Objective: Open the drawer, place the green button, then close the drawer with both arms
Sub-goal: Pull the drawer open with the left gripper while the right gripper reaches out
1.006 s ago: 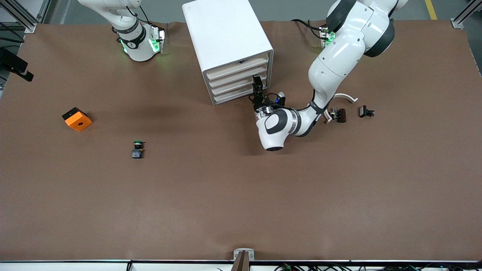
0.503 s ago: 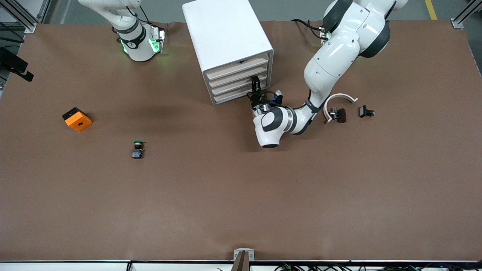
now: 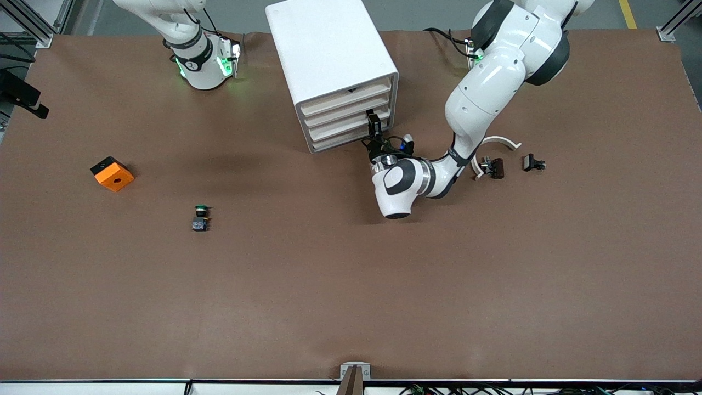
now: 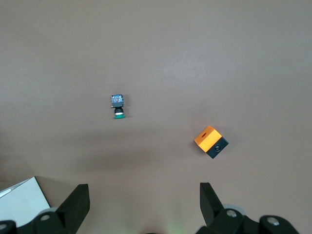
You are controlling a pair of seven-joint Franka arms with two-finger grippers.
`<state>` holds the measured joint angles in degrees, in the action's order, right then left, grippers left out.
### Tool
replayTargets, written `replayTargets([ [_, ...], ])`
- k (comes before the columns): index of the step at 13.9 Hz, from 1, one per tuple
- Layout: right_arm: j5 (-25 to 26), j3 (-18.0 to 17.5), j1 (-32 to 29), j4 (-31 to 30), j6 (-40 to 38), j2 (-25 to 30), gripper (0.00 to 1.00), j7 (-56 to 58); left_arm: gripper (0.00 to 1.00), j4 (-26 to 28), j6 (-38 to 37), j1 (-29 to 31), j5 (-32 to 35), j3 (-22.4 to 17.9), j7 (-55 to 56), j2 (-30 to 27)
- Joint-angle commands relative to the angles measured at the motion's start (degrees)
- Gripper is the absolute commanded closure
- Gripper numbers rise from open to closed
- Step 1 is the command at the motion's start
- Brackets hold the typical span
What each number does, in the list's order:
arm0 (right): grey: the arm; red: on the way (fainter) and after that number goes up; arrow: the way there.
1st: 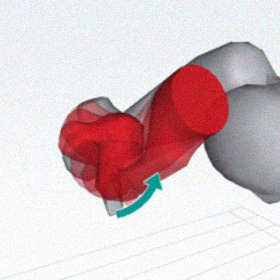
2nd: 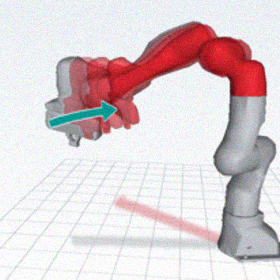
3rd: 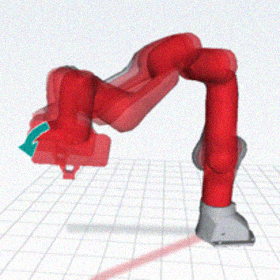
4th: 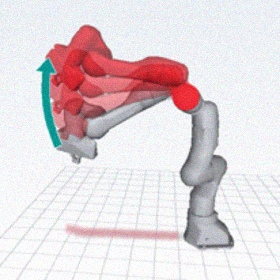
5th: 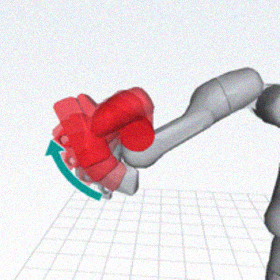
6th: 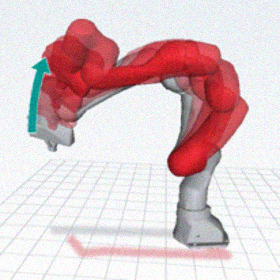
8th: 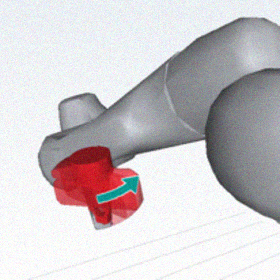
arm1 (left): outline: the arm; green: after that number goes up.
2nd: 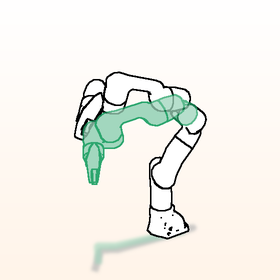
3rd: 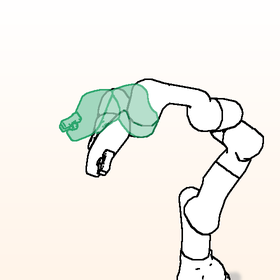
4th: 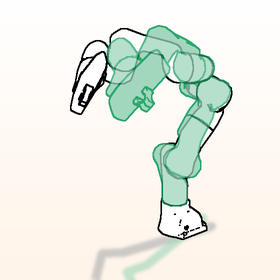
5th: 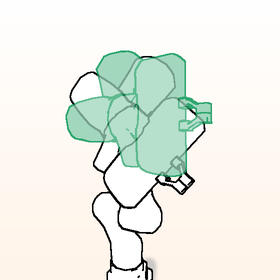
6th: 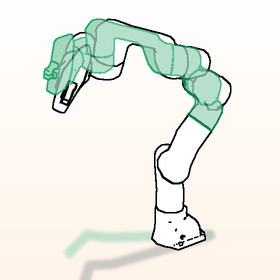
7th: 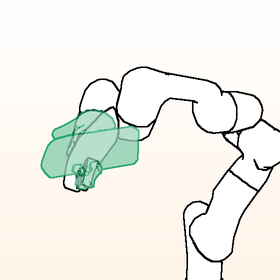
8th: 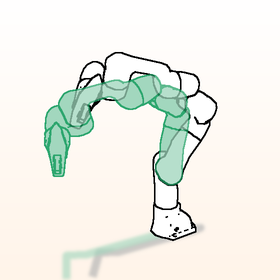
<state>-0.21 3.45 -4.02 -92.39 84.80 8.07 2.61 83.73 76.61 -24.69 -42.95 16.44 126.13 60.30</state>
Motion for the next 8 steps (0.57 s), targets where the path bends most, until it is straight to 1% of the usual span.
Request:
replayTargets([
  [1, 0.6, 0.0, 0.3, -0.2, 0.3, 1.2, 0.00, -0.4, 0.90, -1.6, -0.8, 0.5, -0.6, -1.5, 0.1, 0.4],
  [3, 0.7, 0.0, 0.3, 1.8, -0.2, 0.3, 0.00, -0.1, 0.90, -2.3, -0.7, 1.7, -0.6, -2.1, 0.1, 0.4],
  [5, 0.6, 0.0, 0.4, 0.9, -0.3, -1.0, 0.00, -0.1, 0.90, -2.9, -0.7, 3.2, -0.7, -2.7, 0.2, 0.4],
  [6, 0.6, 0.0, 1.3, 0.7, -0.3, -5.1, 0.00, -0.1, 0.87, -3.4, -0.7, 4.0, -0.7, -2.6, 0.2, 0.3],
  [7, 0.6, 0.1, 1.8, 2.0, -0.4, -8.4, 0.00, 0.2, 0.86, -4.0, -0.7, 5.0, -0.7, -2.7, 0.2, 0.3],
  [8, 0.5, 0.1, 2.2, 2.2, -0.3, -8.8, 0.00, 1.3, 0.86, -4.5, -0.8, 5.7, -0.7, -2.7, 0.2, 0.3],
])
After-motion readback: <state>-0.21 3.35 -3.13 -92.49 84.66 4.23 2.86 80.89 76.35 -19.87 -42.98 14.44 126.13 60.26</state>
